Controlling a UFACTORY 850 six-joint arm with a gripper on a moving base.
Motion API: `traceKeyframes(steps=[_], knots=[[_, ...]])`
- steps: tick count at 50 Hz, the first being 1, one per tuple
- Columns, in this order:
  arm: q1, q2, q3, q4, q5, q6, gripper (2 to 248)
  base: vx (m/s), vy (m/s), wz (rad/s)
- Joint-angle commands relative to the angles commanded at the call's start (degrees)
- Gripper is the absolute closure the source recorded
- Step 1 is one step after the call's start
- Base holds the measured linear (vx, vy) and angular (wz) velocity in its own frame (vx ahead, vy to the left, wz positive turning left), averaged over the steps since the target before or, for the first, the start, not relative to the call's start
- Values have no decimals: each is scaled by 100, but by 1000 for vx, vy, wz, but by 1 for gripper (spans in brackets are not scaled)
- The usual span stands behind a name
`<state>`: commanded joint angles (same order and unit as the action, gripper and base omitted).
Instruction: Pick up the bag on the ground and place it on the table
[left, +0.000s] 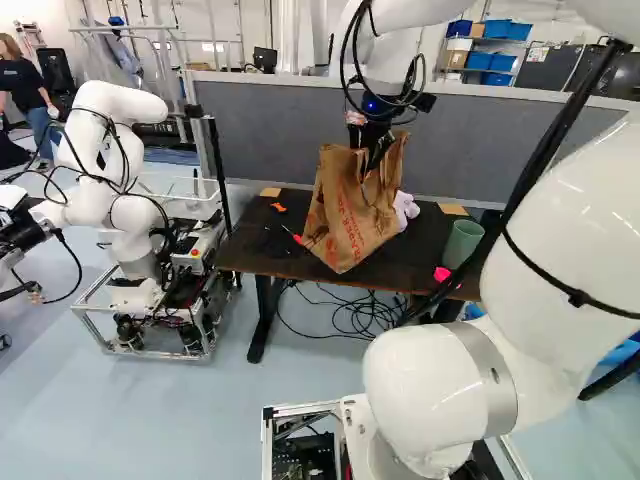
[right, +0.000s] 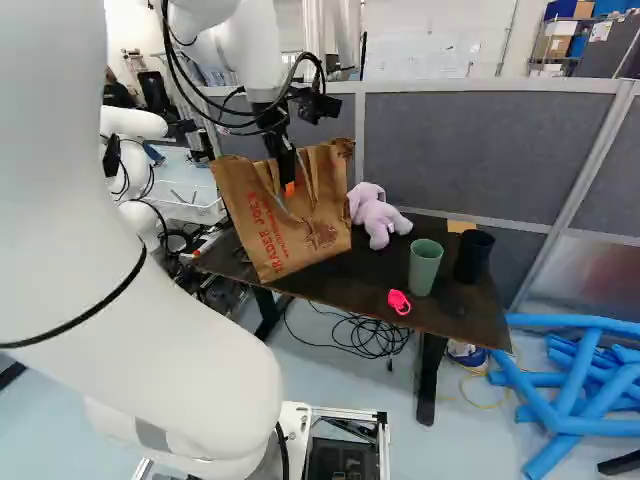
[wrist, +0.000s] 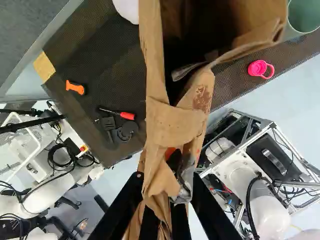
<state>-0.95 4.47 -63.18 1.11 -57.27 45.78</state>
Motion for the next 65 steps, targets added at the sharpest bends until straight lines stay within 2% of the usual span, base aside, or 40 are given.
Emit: traceKeyframes(steps=[27,53,65], knots=[[-2,-424,-416,-160,-93,0,229,0,0,0],[-5,-1145,-1180,-284,-324,0,229,0,0,0],[69,-1436,-1507,-366,-512,0,229,0,0,0]])
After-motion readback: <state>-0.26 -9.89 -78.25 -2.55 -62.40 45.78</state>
